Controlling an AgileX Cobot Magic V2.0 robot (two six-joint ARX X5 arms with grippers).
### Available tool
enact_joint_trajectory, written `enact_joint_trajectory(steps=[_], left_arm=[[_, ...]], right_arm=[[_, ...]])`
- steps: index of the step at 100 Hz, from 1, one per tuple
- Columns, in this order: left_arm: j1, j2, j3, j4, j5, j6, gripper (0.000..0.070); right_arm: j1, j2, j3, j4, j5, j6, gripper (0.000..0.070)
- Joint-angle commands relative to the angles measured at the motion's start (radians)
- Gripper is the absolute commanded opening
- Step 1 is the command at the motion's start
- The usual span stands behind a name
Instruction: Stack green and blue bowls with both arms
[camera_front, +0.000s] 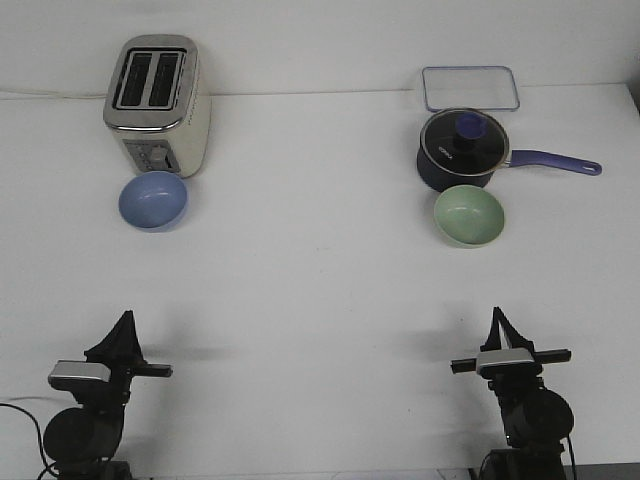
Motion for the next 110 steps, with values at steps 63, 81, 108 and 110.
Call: enact_joint_trajectory(steps=[63,81,108,110], left_arm=[[0.001,-0.001,-0.019,0.010,0.001,0.005,0.0015],[0.001,-0.001,-0.019,0.010,0.001,0.005,0.0015],[0.001,-0.001,-0.019,0.010,0.001,0.005,0.0015],[0.001,-0.001,-0.019,0.010,0.001,0.005,0.0015]], right_arm=[[0.001,-0.001,-0.002,0.013,-0.001,-0.004,0.0000],[0.001,-0.001,-0.002,0.018,-0.008,0.024,0.0000],[0.002,-0.001,-0.002,0.023,-0.007,0.393,0.0000],[0.002,-0.001,0.000,0.021,-0.005,0.449,0.0000]])
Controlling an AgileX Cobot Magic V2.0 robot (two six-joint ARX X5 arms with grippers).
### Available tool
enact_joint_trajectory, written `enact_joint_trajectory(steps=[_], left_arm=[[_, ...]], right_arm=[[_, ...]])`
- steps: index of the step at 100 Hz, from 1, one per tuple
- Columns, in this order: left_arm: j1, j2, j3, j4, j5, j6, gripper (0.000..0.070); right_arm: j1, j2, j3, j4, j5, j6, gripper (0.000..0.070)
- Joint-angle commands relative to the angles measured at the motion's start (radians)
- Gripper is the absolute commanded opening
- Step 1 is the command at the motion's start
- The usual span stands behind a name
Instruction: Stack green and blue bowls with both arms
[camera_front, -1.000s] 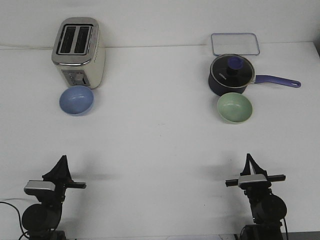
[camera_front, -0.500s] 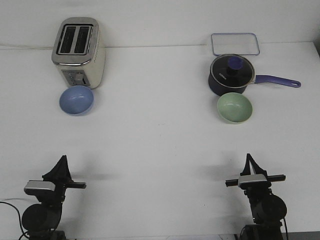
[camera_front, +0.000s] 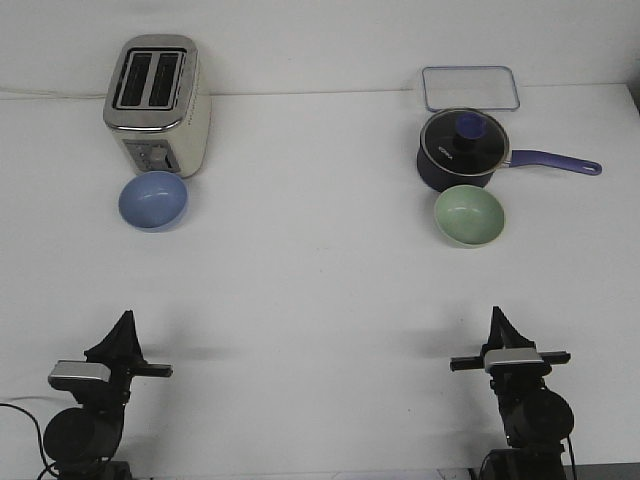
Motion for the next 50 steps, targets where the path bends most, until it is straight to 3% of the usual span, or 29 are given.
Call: enact_joint_trajectory(steps=[1,7,14,31,50], left_arm=[[0.001,-0.001,-0.019,0.010,0.001,0.005,0.0015],[0.001,-0.001,-0.019,0.010,0.001,0.005,0.0015],[0.001,-0.001,-0.019,0.010,0.001,0.005,0.0015],[0.001,-0.001,-0.019,0.010,0.001,0.005,0.0015],[0.001,-0.001,-0.019,0.010,0.001,0.005,0.0015]], right_arm=[[0.002,-0.001,0.001,0.013,0.005,0.265,0.0000],[0.001,-0.001,0.016,-0.004,0.006,0.368,0.0000],[0.001,0.010,0.060,-0.063,0.006,0.422,0.0000],[0.000,0.121,0.250,-0.188,0.016,0.415,0.0000],[0.000,0.418,0.548,-0.348,0.060,0.367,0.0022]])
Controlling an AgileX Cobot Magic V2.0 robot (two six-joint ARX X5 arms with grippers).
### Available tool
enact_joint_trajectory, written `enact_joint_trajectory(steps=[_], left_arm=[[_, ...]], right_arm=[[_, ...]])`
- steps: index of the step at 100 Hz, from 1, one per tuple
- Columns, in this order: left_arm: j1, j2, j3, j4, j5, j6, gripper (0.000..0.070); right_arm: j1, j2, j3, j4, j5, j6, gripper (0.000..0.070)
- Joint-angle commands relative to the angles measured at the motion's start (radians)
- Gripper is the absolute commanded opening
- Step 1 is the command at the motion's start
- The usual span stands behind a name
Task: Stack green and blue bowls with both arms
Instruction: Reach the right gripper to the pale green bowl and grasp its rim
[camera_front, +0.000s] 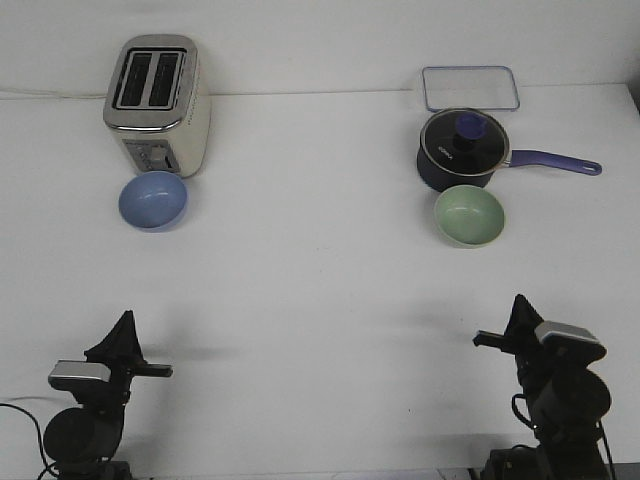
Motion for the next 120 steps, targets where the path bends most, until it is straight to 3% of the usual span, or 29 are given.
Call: enact_joint_trajectory(steps=[1,7,15,19,24,69,97,113,120], left_arm=[[0.001,-0.001,-0.019,0.010,0.000,0.005,0.0015],[0.001,-0.001,-0.019,0.010,0.000,0.005,0.0015],[0.001,-0.001,-0.019,0.010,0.000,0.005,0.0015],[0.001,-0.001,-0.019,0.010,0.000,0.005,0.0015],[0.001,-0.001,-0.019,0.010,0.001,0.005,0.0015],[0.001,-0.001,-0.019,0.010,0.000,0.005,0.0015],[0.001,-0.001,-0.019,0.010,0.000,0.005,0.0015],[0.001,-0.001,-0.019,0.010,0.000,0.005,0.0015],[0.001,-0.001,-0.019,0.010,0.000,0.005,0.0015]], right_arm=[[0.000,0.113,0.097,-0.044,0.002,-0.031,0.0037],[0.000,0.220,0.189,-0.094,0.001,-0.062,0.0202],[0.000,0.363,0.302,-0.145,0.001,-0.086,0.0491],[-0.001,0.433,0.352,-0.156,0.001,-0.089,0.0562],[-0.003,0.516,0.410,-0.167,-0.004,-0.089,0.0594],[-0.109,1.215,0.809,-0.216,-0.039,-0.165,0.0591],[-0.153,1.472,0.927,-0.222,-0.095,-0.175,0.0585],[-0.163,1.529,0.928,-0.203,-0.135,-0.175,0.0498],[-0.163,1.541,0.928,-0.205,-0.135,-0.184,0.0316]])
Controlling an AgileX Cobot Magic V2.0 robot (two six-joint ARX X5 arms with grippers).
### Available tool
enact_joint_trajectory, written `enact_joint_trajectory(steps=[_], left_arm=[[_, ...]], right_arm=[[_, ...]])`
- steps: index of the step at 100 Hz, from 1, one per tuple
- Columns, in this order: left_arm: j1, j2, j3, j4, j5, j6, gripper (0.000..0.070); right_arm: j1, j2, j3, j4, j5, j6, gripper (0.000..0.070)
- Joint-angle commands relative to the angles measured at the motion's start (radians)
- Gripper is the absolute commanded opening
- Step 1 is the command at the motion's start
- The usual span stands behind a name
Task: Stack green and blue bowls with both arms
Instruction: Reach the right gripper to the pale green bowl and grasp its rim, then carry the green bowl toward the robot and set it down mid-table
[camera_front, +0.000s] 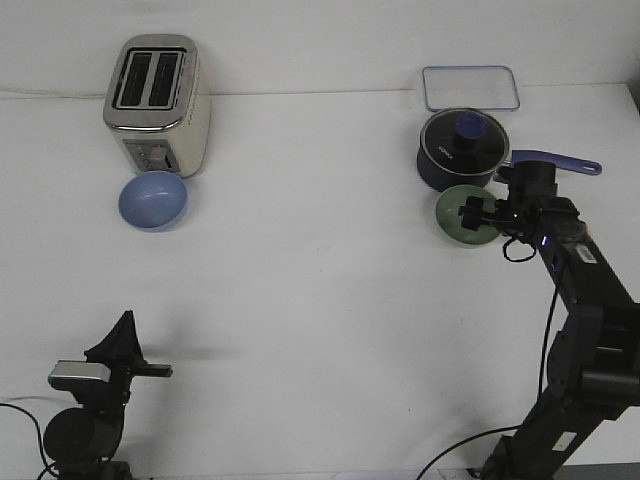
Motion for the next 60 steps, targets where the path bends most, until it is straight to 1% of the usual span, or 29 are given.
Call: enact_joint_trajectory(steps=[1,4,7,10,13,36,44,60], left_arm=[[0.001,-0.001,-0.019,0.009,0.001,0.005,0.0015],[0.001,-0.001,-0.019,0.010,0.001,0.005,0.0015],[0.001,-0.001,-0.019,0.010,0.001,0.005,0.0015],[0.001,-0.001,-0.019,0.010,0.001,0.005,0.0015],[0.001,-0.001,-0.019,0.009,0.001,0.005,0.0015],[0.001,-0.001,-0.019,0.010,0.001,0.005,0.0015],[0.001,-0.001,-0.019,0.010,0.001,0.005,0.0015],[0.001,-0.001,-0.019,0.010,0.001,0.005,0.0015]], right_arm=[[-0.003,0.025,0.025,0.007,-0.005,-0.023,0.0281],[-0.003,0.025,0.025,0.003,-0.005,-0.023,0.0181],[-0.003,0.025,0.025,0.003,-0.005,-0.023,0.0102],[-0.003,0.025,0.025,0.003,-0.005,-0.023,0.0042],[-0.003,0.025,0.025,0.002,-0.008,-0.024,0.0000],[-0.004,-0.029,0.032,-0.026,-0.043,-0.027,0.0000],[-0.004,-0.091,0.032,-0.046,-0.071,-0.027,0.0000],[0.013,-0.250,0.031,-0.095,-0.158,-0.022,0.0000]])
